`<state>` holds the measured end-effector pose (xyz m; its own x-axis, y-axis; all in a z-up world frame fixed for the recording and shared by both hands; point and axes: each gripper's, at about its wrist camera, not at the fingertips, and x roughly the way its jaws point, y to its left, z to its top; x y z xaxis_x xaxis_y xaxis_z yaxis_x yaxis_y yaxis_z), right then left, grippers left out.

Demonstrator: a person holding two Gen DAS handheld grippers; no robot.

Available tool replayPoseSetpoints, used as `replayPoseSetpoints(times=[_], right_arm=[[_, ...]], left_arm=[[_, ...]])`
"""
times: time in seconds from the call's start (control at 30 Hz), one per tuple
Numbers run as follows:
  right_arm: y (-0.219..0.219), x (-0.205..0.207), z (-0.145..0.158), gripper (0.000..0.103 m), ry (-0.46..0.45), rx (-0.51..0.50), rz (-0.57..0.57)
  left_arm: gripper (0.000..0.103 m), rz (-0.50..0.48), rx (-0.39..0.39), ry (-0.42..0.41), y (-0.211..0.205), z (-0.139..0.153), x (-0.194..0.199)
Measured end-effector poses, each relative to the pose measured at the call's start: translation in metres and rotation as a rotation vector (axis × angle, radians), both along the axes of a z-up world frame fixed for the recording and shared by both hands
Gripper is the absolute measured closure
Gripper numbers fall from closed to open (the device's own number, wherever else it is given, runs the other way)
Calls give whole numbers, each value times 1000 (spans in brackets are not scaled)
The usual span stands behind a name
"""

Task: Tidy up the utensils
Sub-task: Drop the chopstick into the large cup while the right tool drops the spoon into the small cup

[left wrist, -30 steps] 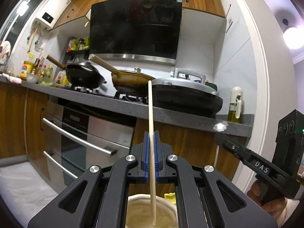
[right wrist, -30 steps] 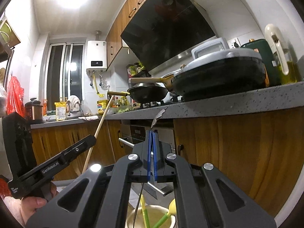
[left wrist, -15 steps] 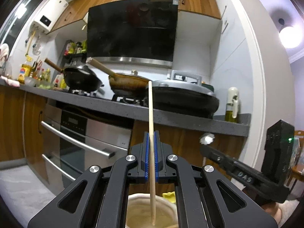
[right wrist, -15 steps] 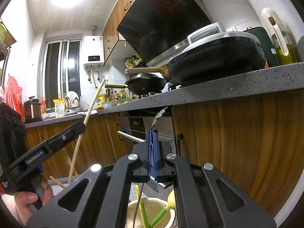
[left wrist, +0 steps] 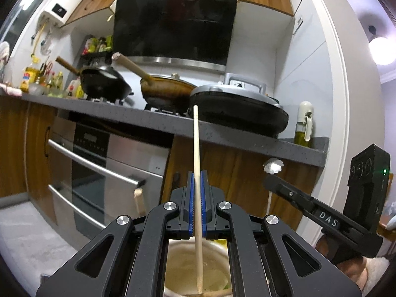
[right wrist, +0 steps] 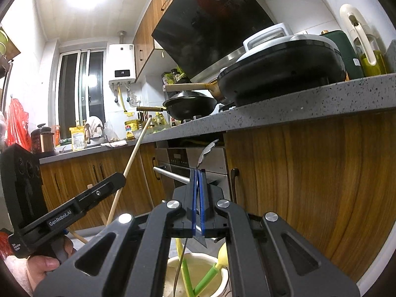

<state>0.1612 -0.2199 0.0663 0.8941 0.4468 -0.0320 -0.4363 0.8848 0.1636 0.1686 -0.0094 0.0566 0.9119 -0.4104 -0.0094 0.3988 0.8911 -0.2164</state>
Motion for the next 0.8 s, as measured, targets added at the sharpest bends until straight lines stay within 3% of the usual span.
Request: replayPoseSetpoints(times=[0.4, 0.73, 0.8], right_arm=[[10, 12, -12, 101, 84, -92, 78], [14, 18, -20, 101, 176, -146, 96], [12, 20, -22, 101, 192, -141, 94]], left_arm=[[98, -41, 17, 25, 6, -9, -17], [97, -31, -29, 49, 17, -10, -19], [90, -26, -28, 49, 17, -10, -18]])
